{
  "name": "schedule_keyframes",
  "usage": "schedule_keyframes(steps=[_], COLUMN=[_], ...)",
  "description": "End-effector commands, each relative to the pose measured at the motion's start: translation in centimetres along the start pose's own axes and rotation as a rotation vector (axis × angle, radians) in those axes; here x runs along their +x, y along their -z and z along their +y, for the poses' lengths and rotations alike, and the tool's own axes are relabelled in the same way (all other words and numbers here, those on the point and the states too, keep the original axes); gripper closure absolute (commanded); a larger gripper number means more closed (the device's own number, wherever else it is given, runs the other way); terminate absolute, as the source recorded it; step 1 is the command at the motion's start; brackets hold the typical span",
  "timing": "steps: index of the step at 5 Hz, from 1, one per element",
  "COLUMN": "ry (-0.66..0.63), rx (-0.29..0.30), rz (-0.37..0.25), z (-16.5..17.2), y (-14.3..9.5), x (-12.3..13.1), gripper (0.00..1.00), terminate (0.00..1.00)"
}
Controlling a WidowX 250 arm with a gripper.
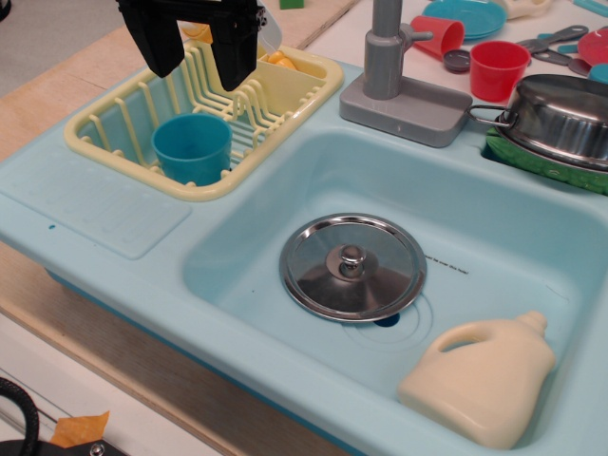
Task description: Put cup from anywhere into sink
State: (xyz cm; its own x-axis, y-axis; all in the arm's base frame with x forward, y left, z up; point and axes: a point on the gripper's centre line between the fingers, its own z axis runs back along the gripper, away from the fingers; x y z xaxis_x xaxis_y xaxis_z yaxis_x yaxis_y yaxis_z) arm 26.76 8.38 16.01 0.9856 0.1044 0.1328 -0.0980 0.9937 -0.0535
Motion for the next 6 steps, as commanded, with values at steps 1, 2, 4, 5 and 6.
schedule_keyframes(steps=[1,2,4,5,6], ry=[0.000,-0.014,-0.065,-0.076,-0.083], rx=[0.000,-0.010,-0.032,-0.063,-0.097], rz=[0.000,0.015,0.037,0.044,0.054], z=[0.0,0.0,0.6,1.0,1.4], y=[0.0,1.6,4.5,6.0,7.0], x=[0.0,-0.1,-0.1,-0.3,-0.4], gripper=[0.00,0.00,0.00,0.00,0.00], terminate=[0.00,0.00,0.00,0.00,0.00])
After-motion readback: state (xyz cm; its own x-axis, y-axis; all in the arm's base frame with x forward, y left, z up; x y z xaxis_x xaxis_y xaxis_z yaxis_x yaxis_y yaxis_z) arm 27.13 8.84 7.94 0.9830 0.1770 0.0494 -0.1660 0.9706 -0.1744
